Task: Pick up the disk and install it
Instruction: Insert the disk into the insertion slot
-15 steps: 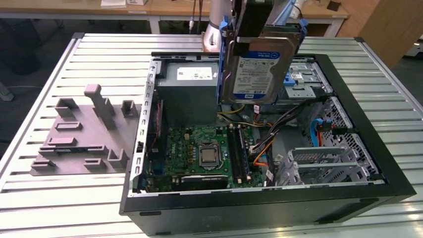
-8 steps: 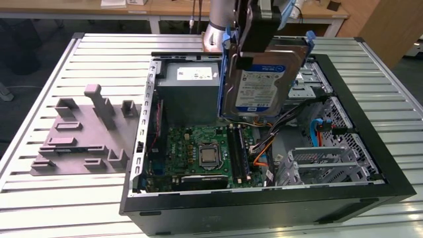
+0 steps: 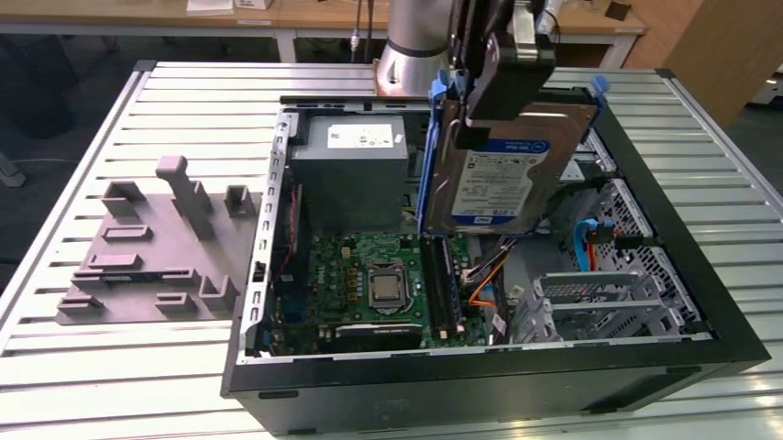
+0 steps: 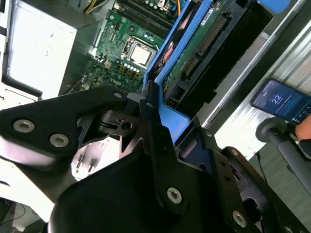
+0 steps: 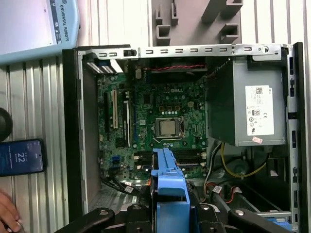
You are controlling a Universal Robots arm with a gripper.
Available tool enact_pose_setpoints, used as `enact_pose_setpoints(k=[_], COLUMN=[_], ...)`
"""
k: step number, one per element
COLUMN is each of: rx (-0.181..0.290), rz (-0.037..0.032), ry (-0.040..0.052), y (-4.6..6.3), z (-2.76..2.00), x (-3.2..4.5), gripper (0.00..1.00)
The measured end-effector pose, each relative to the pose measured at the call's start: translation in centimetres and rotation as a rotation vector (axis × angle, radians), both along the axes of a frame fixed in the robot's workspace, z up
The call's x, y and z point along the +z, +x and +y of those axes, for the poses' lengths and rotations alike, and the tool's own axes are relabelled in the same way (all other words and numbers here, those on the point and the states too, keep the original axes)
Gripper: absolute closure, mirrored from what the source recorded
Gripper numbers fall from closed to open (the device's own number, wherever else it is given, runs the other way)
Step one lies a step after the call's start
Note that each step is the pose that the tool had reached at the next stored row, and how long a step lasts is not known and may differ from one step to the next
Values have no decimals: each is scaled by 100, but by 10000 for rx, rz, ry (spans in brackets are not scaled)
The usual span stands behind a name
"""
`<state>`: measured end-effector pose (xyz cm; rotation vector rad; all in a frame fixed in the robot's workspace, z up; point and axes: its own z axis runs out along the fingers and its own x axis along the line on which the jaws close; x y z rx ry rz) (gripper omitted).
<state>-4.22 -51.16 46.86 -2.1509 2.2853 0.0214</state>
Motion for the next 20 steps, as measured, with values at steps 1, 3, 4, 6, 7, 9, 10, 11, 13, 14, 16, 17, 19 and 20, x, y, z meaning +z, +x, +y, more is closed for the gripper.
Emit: enact_pose_setpoints(k=[1,3,4,6,7,9,10,11,13,14,16,17,19,20], rx=[0,0,0,0,0,-1,-1,0,0,0,-1,0,-1,-1], rz=[0,-1,-1,-1,-1,-1,-1,-1,-1,-2,-1,0,-1,-1], ry=[0,1,1,1,1,1,1,0,2,3,1,-1,0,0], y=[9,12,12,13,12,16,36,62,112,129,138,138,138,139], z=[-13,-57,-90,-159,-190,-231,-243,-251,-262,-266,-267,-267,-268,-268], x=[-3,-11,-14,-21,-24,-29,-31,-32,-37,-39,-39,-39,-40,-40], gripper=[64,64,64,64,64,64,64,64,64,64,64,64,64,64])
